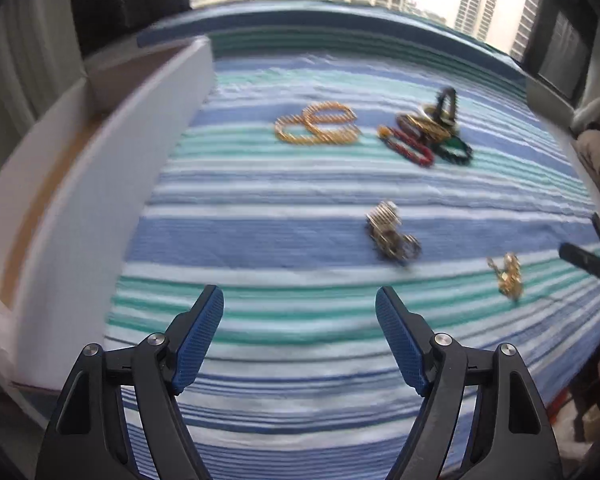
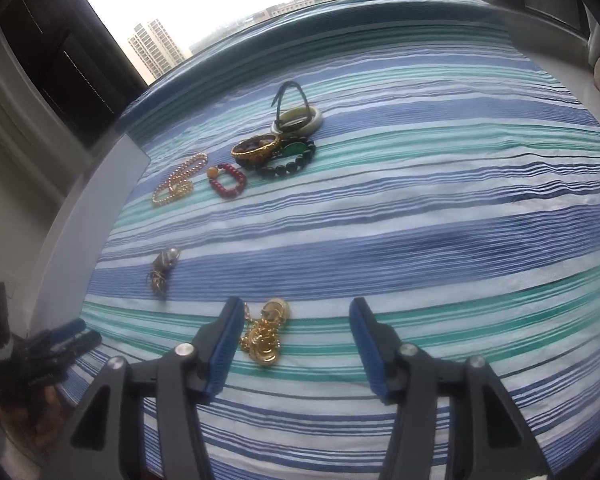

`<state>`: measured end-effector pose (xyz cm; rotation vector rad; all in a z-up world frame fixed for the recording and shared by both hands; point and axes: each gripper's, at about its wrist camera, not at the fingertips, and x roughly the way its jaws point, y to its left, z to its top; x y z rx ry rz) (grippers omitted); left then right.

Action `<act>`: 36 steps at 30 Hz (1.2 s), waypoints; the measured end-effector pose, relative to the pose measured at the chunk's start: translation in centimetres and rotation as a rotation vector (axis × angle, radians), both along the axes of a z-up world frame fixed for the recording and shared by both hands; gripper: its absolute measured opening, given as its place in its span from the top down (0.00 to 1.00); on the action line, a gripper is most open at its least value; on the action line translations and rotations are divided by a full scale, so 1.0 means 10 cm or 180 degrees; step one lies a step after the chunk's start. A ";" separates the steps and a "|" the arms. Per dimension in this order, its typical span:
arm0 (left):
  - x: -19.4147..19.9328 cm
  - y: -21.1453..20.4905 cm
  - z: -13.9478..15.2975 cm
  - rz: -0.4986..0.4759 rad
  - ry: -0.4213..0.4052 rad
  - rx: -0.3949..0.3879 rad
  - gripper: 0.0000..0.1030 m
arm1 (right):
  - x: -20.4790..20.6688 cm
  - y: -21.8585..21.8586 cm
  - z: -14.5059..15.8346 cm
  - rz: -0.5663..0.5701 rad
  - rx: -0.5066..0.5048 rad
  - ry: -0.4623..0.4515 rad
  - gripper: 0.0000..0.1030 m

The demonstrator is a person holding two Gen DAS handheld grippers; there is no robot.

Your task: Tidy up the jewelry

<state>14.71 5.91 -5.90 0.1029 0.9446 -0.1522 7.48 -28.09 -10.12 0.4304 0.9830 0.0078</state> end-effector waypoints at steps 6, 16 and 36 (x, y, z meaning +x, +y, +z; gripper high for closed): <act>0.34 0.70 0.76 0.0618 -0.1086 0.0327 0.09 | 0.03 0.11 -0.12 0.0044 0.0278 0.0033 0.46; 0.92 1.11 -0.16 0.0774 -0.0194 0.1005 0.19 | 0.00 0.37 0.01 0.0189 0.0323 -0.0111 0.46; -0.14 0.48 0.56 0.0595 -0.0968 0.1284 0.00 | 0.09 0.20 -0.02 0.0262 -0.0308 -0.0043 0.17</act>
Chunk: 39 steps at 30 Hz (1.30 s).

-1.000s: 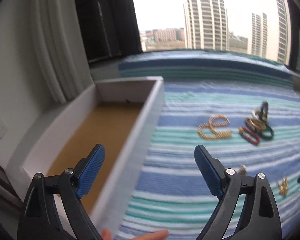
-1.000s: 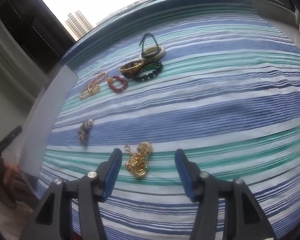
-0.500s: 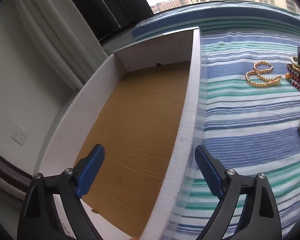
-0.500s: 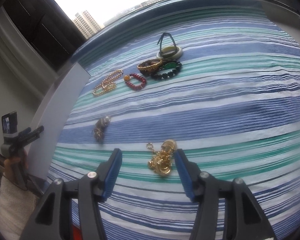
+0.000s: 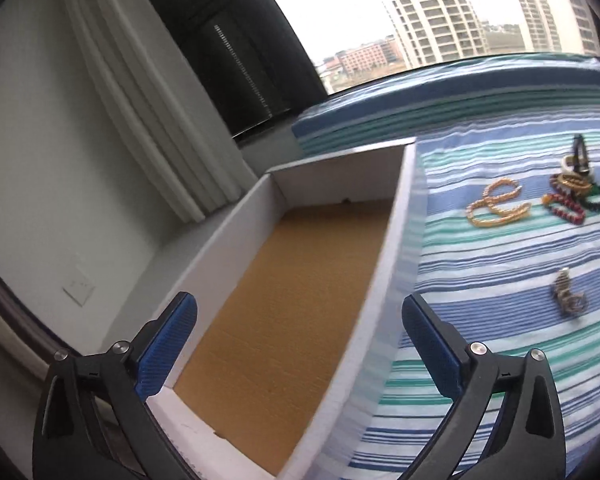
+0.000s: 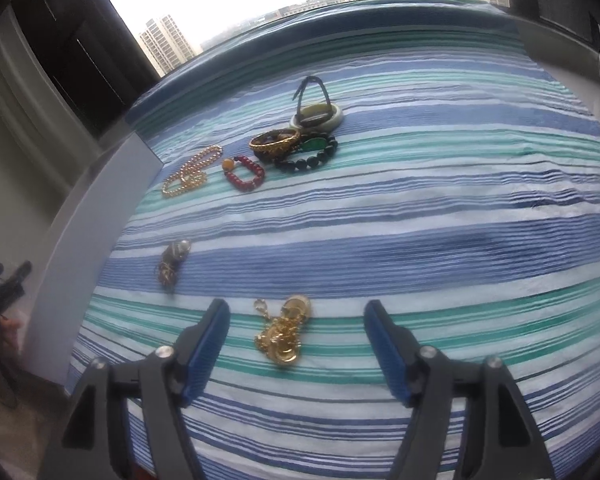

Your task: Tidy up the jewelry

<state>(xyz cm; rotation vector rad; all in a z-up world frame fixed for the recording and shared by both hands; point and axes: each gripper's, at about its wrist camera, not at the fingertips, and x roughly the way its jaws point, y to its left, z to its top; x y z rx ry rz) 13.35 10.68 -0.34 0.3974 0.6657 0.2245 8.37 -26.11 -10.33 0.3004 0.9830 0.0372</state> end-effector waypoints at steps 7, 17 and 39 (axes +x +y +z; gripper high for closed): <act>0.26 -0.74 -0.56 -0.0801 0.1086 -0.1214 0.01 | -0.05 0.19 -0.23 0.0542 -0.0269 0.0093 0.17; 0.53 -1.54 -1.17 -0.1081 0.1739 -0.1335 0.01 | 0.14 0.23 -0.29 0.0572 -0.0013 0.0392 0.17; 0.27 -1.14 -0.71 -0.1261 0.1333 -0.1837 0.70 | 0.02 0.29 0.19 0.0401 0.0351 -0.0098 0.76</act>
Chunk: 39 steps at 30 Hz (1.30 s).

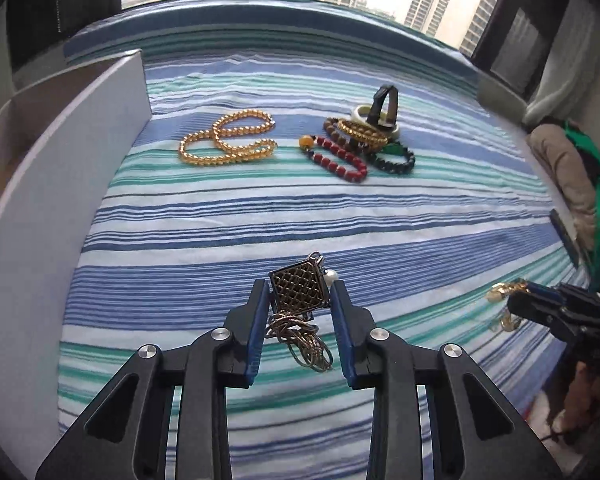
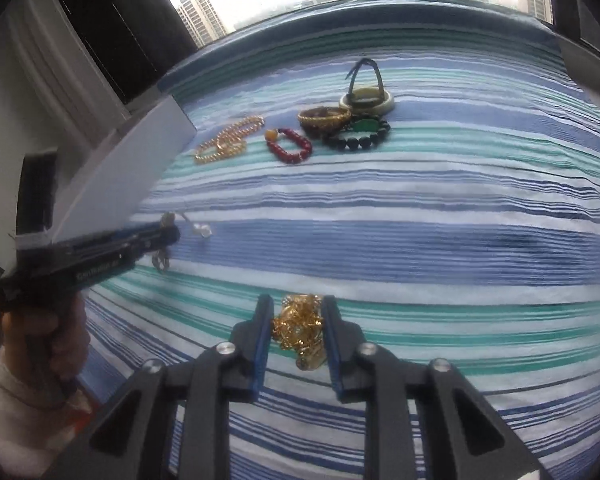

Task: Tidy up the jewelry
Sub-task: 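Grasp the gold cage pendant with keyrings with the left tool while the right tool holds the charm, then carry both held gold pieces over the white box with both tools, then open both tools to drop the gold pieces into the box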

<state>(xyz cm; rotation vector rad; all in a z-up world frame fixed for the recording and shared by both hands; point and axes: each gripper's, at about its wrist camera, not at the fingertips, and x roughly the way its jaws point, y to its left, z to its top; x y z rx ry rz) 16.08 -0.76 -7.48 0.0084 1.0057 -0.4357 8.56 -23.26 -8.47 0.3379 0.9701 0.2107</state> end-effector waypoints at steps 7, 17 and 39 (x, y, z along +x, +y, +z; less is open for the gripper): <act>-0.35 0.83 0.91 0.0395 -0.0273 -0.0192 0.70 | 0.28 0.39 0.86 0.0523 0.0344 -0.0382 0.76; -0.39 2.50 1.00 0.1934 -0.0296 0.0279 0.70 | 1.17 2.24 1.57 0.1708 0.0587 -0.0761 0.76; -0.64 2.30 0.57 0.1951 -0.0309 0.0353 0.12 | 1.19 2.91 0.70 0.1649 0.0050 -0.0469 0.26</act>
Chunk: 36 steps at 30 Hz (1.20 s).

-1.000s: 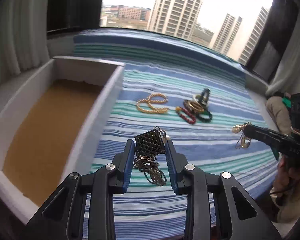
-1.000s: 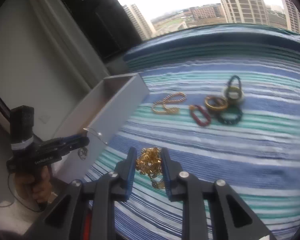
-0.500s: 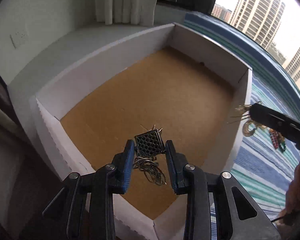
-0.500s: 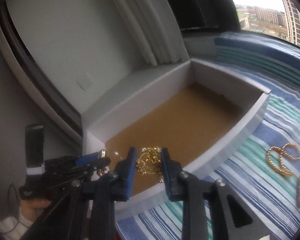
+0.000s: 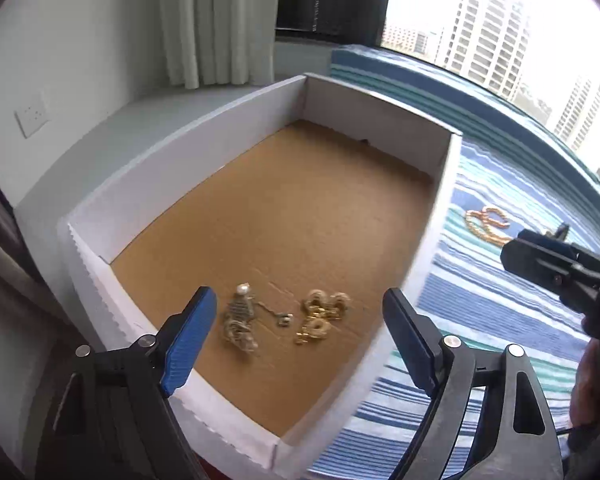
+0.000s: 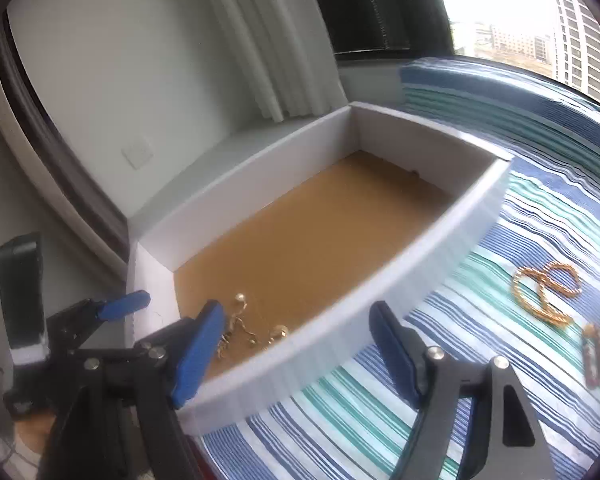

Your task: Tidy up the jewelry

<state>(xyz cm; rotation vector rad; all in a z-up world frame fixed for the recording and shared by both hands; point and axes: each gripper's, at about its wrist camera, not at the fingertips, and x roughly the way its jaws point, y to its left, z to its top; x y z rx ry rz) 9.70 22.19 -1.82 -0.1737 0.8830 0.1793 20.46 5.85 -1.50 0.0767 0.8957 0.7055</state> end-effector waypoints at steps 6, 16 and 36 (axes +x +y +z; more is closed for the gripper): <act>-0.08 -0.81 -0.05 -0.0669 -0.0147 -0.0242 0.02 | -0.56 -1.25 -0.40 -0.0814 -0.0434 0.0007 0.26; 0.06 -1.97 -0.66 -0.1501 0.0374 -0.0224 0.02 | -1.25 -2.74 -1.04 -0.1896 -0.0439 0.0504 0.26; 1.29 -1.99 -0.48 -0.1328 0.0408 -0.0321 0.02 | 0.36 -2.82 -0.80 -0.1073 -0.0602 -0.0103 0.31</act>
